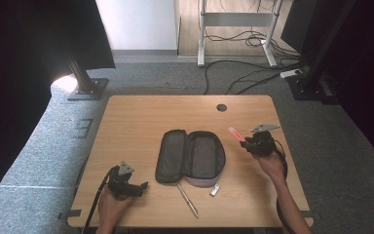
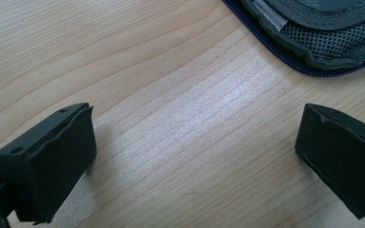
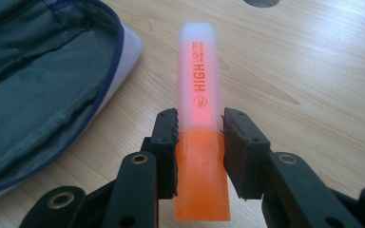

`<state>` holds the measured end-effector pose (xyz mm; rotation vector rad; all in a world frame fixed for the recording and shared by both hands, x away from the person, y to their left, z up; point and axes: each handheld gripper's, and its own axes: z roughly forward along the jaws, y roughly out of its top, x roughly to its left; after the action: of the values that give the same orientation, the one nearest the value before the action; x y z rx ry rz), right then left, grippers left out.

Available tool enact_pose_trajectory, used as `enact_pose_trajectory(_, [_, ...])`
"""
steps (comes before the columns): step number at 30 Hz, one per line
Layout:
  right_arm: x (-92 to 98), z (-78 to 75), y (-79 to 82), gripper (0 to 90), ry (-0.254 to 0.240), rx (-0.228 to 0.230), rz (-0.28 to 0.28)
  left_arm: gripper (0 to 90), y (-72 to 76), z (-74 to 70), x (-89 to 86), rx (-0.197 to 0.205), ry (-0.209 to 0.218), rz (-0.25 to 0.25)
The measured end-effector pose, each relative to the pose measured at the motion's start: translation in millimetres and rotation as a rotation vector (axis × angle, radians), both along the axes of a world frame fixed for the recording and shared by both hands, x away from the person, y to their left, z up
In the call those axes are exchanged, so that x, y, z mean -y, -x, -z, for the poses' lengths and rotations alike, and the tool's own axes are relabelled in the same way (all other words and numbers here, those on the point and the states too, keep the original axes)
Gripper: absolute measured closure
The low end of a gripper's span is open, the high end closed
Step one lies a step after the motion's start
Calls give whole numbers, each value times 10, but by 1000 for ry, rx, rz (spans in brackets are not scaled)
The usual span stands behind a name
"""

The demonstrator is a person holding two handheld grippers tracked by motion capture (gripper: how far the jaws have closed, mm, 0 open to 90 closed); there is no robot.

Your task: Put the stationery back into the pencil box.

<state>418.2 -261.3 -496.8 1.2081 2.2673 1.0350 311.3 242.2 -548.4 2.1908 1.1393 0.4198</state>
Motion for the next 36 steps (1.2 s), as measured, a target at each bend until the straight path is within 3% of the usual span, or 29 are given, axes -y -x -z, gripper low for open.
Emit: enact_pose_trajectory(36, [-562, -91, 100, 663, -17, 31, -132, 0, 0, 0, 0, 0, 0, 0])
